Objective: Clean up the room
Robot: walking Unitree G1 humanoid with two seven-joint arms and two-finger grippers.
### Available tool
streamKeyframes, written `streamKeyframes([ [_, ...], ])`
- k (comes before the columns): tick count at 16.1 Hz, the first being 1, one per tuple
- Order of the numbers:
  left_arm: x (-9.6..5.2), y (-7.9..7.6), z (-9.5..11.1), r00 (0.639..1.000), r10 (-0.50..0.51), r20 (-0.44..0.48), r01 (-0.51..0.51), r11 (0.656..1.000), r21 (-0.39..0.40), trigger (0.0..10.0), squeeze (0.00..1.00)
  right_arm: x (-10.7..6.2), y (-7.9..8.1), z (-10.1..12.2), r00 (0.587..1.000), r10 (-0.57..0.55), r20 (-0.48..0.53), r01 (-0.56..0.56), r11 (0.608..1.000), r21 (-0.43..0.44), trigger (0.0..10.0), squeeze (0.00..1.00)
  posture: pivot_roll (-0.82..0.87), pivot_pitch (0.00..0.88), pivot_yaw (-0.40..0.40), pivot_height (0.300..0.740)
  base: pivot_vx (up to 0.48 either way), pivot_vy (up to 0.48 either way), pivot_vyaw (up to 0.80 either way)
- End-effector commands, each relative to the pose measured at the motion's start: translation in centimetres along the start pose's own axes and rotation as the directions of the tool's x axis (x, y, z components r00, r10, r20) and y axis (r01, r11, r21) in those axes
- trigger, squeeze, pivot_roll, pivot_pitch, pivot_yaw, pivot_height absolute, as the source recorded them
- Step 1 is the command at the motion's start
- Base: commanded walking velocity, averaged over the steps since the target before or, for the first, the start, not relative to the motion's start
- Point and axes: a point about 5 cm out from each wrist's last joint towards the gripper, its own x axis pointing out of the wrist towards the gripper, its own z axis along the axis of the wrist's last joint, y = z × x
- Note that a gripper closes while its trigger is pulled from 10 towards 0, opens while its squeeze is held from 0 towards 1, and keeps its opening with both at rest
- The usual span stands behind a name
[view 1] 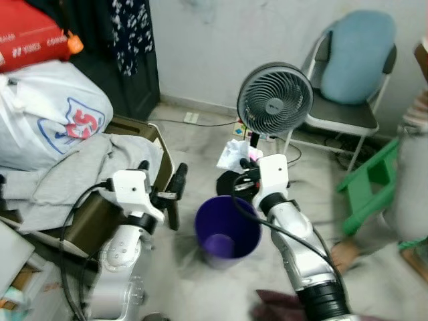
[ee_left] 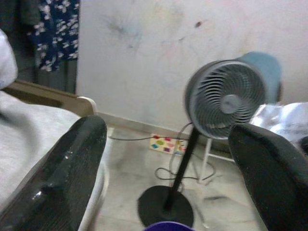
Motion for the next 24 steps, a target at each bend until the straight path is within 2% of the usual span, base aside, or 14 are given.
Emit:
streamKeyframes([
  [1, 0.1, -0.4, 0.3, 1.000, -0.014, 0.014, 0.014, 1.000, -0.010, 10.0, 0.00, 0.0, -0.3, -0.1, 1.000, -0.013, -0.008, 0.013, 1.000, -0.007, 10.0, 0.00, -0.03, 0.093, -0.078, 0.740, 0.371, 0.000, 0.00],
  [7, 0.2, -0.4, 0.3, 1.000, -0.015, 0.015, 0.015, 1.000, -0.010, 10.0, 0.00, 0.1, -0.3, -0.1, 1.000, -0.014, -0.012, 0.013, 1.000, -0.011, 10.0, 0.00, -0.03, 0.086, -0.079, 0.740, 0.343, 0.000, 0.00],
  [12, 0.1, -0.2, 0.2, 1.000, -0.011, 0.008, 0.011, 1.000, 0.010, 10.0, 0.00, 0.2, -0.2, -0.3, 1.000, -0.009, -0.018, 0.009, 1.000, 0.001, 10.0, 0.00, -0.02, 0.077, -0.080, 0.740, 0.000, 0.000, 0.00],
  [15, -1.4, 0.9, -0.4, 0.998, -0.055, -0.029, 0.056, 0.996, 0.066, 10.0, 0.00, 0.3, -0.9, -1.0, 0.996, -0.067, -0.060, 0.064, 0.997, -0.045, 10.0, 0.00, -0.02, 0.080, -0.079, 0.740, 0.000, 0.000, 0.00],
  [16, -2.1, 1.7, -0.5, 0.997, -0.067, -0.047, 0.071, 0.993, 0.092, 10.0, 0.00, 0.2, -1.8, -1.6, 0.987, -0.127, -0.095, 0.119, 0.989, -0.083, 10.0, 0.00, 0.00, 0.092, -0.076, 0.740, 0.000, 0.000, 0.00],
  [18, -3.0, 2.4, -0.7, 0.994, -0.083, -0.074, 0.093, 0.985, 0.144, 10.0, 0.00, -0.1, -3.1, -2.6, 0.962, -0.228, -0.151, 0.206, 0.967, -0.148, 10.0, 0.00, 0.01, 0.100, -0.074, 0.740, 0.000, 0.000, 0.00],
  [20, -4.9, 3.9, -0.7, 0.984, -0.115, -0.134, 0.140, 0.969, 0.202, 10.0, 0.00, -0.6, -4.5, -3.6, 0.923, -0.327, -0.202, 0.278, 0.931, -0.235, 10.0, 0.00, 0.03, 0.123, -0.067, 0.740, 0.000, 0.000, 0.00],
  [22, -6.0, 4.6, -0.4, 0.974, -0.155, -0.168, 0.189, 0.959, 0.211, 10.0, 0.00, -0.7, -4.6, -4.2, 0.904, -0.359, -0.232, 0.306, 0.923, -0.235, 10.0, 0.00, 0.05, 0.144, -0.063, 0.740, 0.000, 0.000, 0.00],
  [23, -6.2, 4.7, 0.0, 0.967, -0.181, -0.179, 0.224, 0.940, 0.258, 10.0, 0.00, -0.3, -4.4, -3.7, 0.919, -0.346, -0.186, 0.298, 0.923, -0.245, 10.0, 0.00, 0.06, 0.162, -0.058, 0.740, 0.000, 0.000, 0.00],
  [24, -6.4, 4.9, 0.2, 0.966, -0.182, -0.183, 0.227, 0.936, 0.268, 10.0, 0.00, -0.1, -4.3, -3.6, 0.922, -0.343, -0.181, 0.293, 0.921, -0.256, 10.0, 0.00, 0.07, 0.172, -0.054, 0.740, 0.000, 0.000, 0.00],
])
